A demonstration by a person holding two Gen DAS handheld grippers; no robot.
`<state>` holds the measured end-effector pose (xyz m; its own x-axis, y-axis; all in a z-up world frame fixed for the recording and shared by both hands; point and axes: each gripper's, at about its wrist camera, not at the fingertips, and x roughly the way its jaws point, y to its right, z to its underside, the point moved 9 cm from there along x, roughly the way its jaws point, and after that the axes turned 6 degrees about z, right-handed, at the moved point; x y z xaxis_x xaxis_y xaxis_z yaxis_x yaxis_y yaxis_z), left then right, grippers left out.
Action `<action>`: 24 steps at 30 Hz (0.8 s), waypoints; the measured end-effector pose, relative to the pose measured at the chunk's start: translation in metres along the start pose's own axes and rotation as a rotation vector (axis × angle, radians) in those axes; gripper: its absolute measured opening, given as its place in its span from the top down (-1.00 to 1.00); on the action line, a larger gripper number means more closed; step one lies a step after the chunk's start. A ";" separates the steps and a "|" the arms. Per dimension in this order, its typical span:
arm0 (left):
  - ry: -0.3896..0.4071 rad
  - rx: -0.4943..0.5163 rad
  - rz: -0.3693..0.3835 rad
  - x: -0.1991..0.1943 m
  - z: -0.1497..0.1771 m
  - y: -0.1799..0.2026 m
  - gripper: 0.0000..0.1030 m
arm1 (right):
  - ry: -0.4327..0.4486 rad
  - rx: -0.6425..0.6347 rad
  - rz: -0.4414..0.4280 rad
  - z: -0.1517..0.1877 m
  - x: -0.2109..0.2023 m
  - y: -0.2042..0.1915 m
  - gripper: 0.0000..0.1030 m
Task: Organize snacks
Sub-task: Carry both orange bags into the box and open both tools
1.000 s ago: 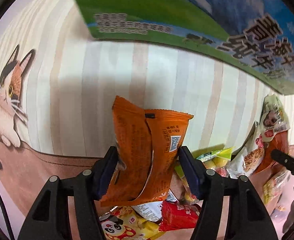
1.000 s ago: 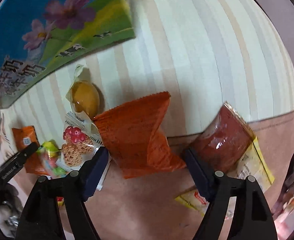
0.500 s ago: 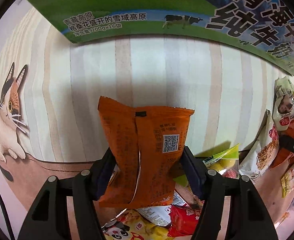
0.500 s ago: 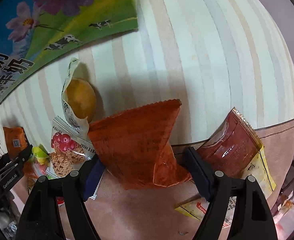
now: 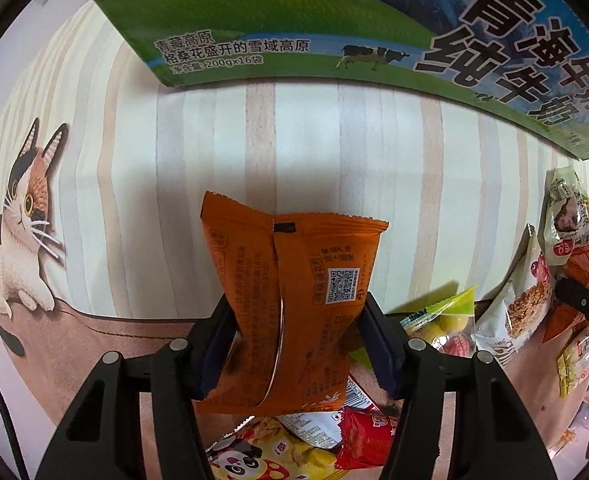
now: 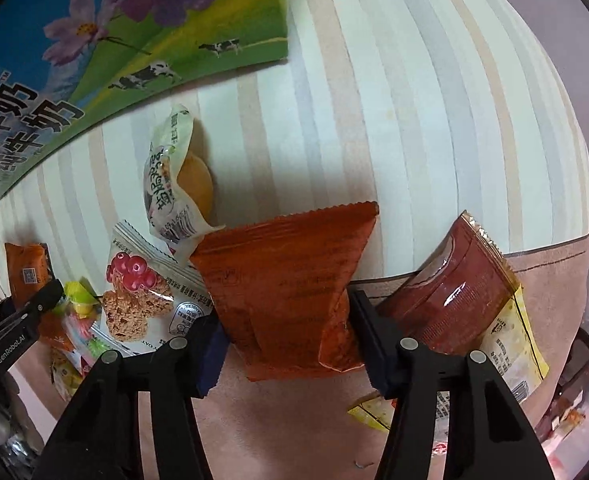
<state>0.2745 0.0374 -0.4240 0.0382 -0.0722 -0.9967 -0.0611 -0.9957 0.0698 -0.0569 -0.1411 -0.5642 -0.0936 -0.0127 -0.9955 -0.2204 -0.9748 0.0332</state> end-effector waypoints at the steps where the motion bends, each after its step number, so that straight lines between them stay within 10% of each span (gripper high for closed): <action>1: 0.000 -0.002 0.001 -0.002 0.001 -0.001 -0.11 | -0.001 0.001 -0.002 -0.002 -0.003 0.005 -0.15; 13: 0.013 -0.007 0.071 -0.044 0.033 -0.013 -0.09 | 0.015 0.036 -0.075 0.004 -0.030 0.015 -0.13; 24: 0.138 -0.011 0.274 -0.156 0.029 0.010 -0.09 | 0.103 0.045 -0.308 0.010 -0.138 0.003 -0.13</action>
<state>0.2394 0.0403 -0.2686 0.1567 -0.3450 -0.9254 -0.0767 -0.9384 0.3369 -0.0543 -0.1397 -0.4260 0.0825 0.2561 -0.9631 -0.2665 -0.9256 -0.2689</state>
